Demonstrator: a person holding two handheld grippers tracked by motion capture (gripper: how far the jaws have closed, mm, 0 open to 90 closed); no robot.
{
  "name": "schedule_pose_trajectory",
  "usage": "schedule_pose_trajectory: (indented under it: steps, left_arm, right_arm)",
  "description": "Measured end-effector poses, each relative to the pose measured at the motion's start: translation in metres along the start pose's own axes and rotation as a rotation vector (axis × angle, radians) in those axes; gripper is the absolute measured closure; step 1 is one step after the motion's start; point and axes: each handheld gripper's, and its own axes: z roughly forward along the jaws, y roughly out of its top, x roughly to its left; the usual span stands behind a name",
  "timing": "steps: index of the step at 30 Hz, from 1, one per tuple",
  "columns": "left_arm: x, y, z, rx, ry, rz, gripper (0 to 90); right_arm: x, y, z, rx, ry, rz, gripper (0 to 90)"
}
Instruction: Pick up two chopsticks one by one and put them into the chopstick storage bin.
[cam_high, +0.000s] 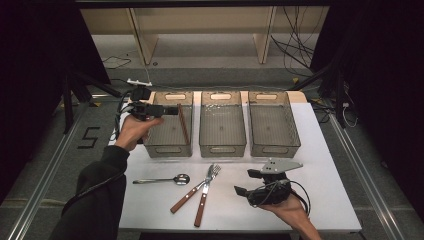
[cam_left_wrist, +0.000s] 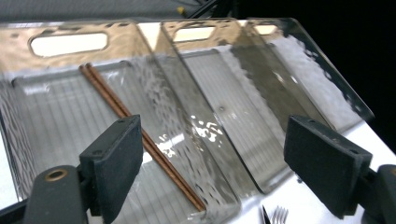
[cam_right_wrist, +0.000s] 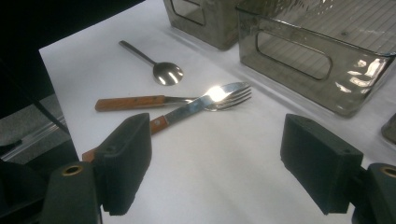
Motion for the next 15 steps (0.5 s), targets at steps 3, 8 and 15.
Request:
schedule_pose_trajectory:
  steps: [3,8,15]
  left_arm:
    - [-0.011,-0.011,-0.012,0.013,0.009,0.086,19.4]
    - [-0.023,-0.031,-0.022,0.06,0.013,0.185,20.1]
    - [-0.021,-0.059,-0.022,0.143,-0.004,0.231,20.0]
  right_arm:
    - [0.0,-0.001,-0.001,-0.003,-0.002,0.0,25.6]
    - [0.0,-0.002,-0.001,-0.002,-0.002,0.004,25.6]
    - [0.0,-0.004,-0.002,-0.004,-0.004,0.006,25.6]
